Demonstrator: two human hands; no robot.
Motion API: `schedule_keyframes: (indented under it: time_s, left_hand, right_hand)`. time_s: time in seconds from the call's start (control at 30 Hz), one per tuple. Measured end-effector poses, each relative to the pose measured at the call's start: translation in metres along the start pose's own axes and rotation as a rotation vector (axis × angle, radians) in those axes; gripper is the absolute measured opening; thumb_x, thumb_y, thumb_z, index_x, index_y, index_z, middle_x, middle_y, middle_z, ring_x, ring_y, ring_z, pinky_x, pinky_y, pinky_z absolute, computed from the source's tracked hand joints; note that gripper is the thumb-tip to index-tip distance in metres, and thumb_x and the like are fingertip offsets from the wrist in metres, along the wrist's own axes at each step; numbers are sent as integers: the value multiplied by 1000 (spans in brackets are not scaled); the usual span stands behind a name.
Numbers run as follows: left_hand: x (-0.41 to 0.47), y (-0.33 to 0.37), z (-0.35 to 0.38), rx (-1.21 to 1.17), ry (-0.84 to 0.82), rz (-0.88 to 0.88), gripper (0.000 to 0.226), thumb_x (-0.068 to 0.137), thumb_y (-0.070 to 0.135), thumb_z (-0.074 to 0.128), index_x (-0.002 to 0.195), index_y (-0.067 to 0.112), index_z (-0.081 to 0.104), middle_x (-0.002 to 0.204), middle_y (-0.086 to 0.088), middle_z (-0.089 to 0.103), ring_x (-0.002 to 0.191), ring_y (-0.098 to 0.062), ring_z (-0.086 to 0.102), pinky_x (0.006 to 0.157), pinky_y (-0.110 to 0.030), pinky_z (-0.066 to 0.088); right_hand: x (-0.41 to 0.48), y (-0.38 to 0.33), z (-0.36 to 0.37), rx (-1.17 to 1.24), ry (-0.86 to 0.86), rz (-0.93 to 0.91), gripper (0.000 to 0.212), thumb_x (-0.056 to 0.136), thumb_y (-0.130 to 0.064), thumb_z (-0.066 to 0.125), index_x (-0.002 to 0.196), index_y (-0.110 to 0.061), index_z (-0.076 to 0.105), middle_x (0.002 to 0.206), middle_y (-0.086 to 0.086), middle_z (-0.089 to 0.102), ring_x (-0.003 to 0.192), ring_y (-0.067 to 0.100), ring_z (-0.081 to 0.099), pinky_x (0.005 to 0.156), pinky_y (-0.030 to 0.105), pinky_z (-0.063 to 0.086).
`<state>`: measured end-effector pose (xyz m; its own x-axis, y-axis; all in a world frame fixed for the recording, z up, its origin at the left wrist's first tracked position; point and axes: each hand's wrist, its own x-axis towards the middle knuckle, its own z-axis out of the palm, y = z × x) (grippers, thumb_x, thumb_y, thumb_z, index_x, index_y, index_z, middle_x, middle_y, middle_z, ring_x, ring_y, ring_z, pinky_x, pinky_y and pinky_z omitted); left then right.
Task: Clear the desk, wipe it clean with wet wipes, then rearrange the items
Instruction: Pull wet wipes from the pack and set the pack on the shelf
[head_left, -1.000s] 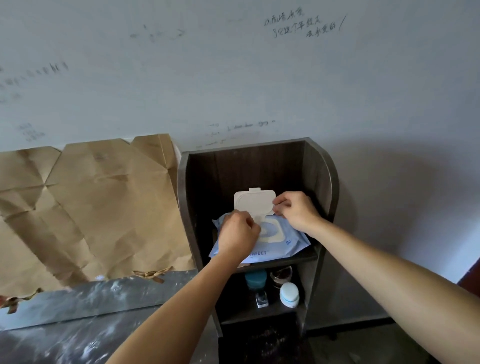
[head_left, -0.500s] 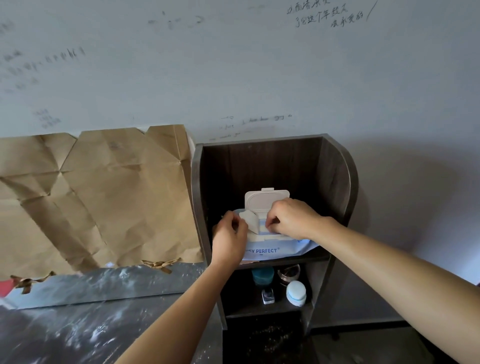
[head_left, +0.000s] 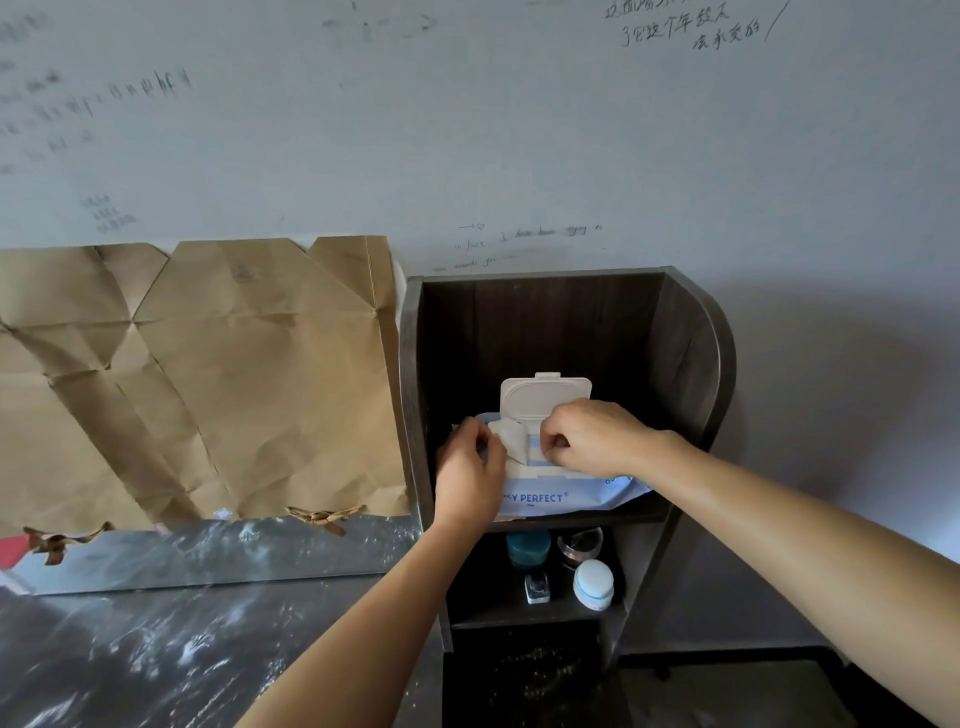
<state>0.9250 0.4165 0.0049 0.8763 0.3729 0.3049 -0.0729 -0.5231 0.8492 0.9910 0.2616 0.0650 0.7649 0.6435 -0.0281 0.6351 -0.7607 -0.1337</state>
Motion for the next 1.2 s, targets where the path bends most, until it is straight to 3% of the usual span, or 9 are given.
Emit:
schedule_keyframes:
  time_s: [0.1,0.27,0.4,0.6,0.8,0.93,1.03,1.2]
  left_hand:
    - [0,0,-1,-1,-2,1,14,93,18,51,84,7,52,80,-10,57,70,-22,54,63,-35,43]
    - [-1,-1,0,3,11,22,14,93,17,51,83,7,52,78,-10,57,66,-21,52,61,-33,41]
    - [-1,0,1,6,18,28,14,93,16,51,83,6,52,76,-10,57,66,-22,53,60,-35,42]
    - [-1,0,0,11,0,23,13,94,17,50,85,7,52,78,-8,57,66,-19,52,60,-31,41]
    - [-1,-1,-1,13,-14,11,13,95,20,49,86,10,51,78,-5,56,66,-15,51,57,-26,39]
    - [3,3,-4,-61,-40,-58,14,95,22,48,88,11,51,77,-1,55,66,-14,50,58,-27,37]
    - [7,11,-8,-157,-48,-117,15,95,21,50,87,9,51,73,1,52,62,-11,46,57,-26,36]
    - [7,18,-9,-166,-34,-126,15,95,24,50,90,11,54,78,2,56,67,-10,50,62,-26,41]
  right_hand:
    - [-1,5,-3,126,-63,23,13,84,-19,57,82,-18,69,83,-10,65,77,11,59,68,31,52]
    - [-4,6,5,172,74,33,14,84,-18,65,96,-17,72,94,-8,67,86,9,61,76,25,51]
    - [-1,5,7,116,49,26,9,84,-17,63,85,-16,72,87,-6,68,80,10,61,74,32,54]
    - [2,2,11,-32,23,13,14,93,-21,46,87,-18,58,97,0,56,80,19,54,72,39,48]
    - [7,14,10,211,20,139,16,94,-26,43,91,-19,58,92,-5,60,84,16,58,78,42,52]
    - [7,11,11,322,78,208,21,94,-25,43,90,-9,57,90,5,62,82,23,59,75,45,50]
    - [7,9,6,618,195,235,25,95,-17,43,90,3,57,87,14,60,79,25,55,71,40,47]
    - [0,6,-27,1047,493,281,21,97,-15,41,88,-12,60,95,9,66,91,23,62,80,40,52]
